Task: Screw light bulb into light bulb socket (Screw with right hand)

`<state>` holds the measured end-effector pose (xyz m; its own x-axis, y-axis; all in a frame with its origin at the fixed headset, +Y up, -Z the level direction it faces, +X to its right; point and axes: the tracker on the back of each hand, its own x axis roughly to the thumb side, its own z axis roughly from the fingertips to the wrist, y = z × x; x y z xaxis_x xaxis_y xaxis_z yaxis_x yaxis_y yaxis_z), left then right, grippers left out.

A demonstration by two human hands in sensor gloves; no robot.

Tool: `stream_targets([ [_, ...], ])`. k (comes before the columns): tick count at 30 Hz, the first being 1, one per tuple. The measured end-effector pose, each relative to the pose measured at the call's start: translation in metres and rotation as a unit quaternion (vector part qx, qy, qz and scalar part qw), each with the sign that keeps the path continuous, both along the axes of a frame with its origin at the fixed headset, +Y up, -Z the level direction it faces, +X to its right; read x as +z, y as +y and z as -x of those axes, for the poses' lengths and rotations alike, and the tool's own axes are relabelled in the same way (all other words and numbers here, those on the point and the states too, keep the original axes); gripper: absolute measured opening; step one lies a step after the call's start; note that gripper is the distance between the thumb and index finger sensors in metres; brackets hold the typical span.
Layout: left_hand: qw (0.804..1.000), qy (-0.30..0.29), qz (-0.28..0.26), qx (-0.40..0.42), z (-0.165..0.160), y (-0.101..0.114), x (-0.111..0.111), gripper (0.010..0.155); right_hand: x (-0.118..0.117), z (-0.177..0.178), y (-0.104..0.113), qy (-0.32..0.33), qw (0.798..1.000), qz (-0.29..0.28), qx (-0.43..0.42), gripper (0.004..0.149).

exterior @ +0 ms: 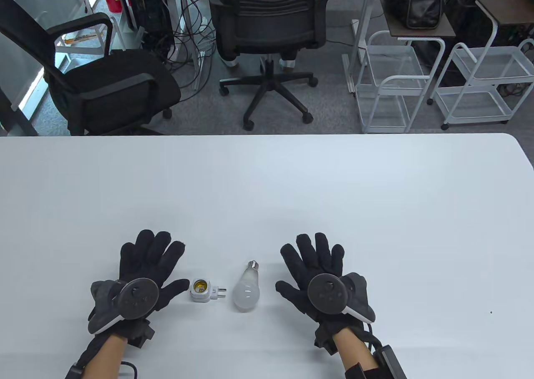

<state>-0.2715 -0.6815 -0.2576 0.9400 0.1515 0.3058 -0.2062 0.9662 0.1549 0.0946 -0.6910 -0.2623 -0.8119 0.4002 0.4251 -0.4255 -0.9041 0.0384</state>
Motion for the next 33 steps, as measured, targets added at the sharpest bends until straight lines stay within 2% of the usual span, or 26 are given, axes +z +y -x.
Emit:
stream_targets([
  [5,1.000,0.001,0.010,0.021,0.003,-0.001,-0.002,0.083,0.000,-0.001,0.000,-0.003,1.000,-0.003,-0.009,0.072],
  [11,0.995,-0.036,0.093,0.009,0.002,-0.009,-0.009,0.095,-0.001,-0.002,-0.001,-0.001,1.000,-0.002,-0.015,0.072],
  [16,0.985,-0.049,0.164,-0.004,-0.010,-0.035,-0.017,0.097,-0.002,-0.002,-0.004,0.003,1.000,0.009,-0.022,0.072],
  [20,0.974,-0.030,0.221,0.034,-0.012,-0.058,-0.024,0.096,-0.004,-0.006,-0.004,0.000,0.999,0.013,-0.031,0.072],
  [26,0.972,-0.014,0.233,0.037,-0.022,-0.072,-0.029,0.094,-0.003,-0.002,-0.004,0.003,1.000,0.006,-0.021,0.071],
  [30,0.964,-0.014,0.261,0.043,-0.026,-0.077,-0.033,0.084,-0.004,-0.005,-0.004,-0.001,1.000,0.003,-0.019,0.071],
  [33,0.965,-0.006,0.259,0.043,-0.024,-0.077,-0.033,0.078,-0.005,-0.007,-0.005,-0.004,1.000,0.010,-0.029,0.071],
])
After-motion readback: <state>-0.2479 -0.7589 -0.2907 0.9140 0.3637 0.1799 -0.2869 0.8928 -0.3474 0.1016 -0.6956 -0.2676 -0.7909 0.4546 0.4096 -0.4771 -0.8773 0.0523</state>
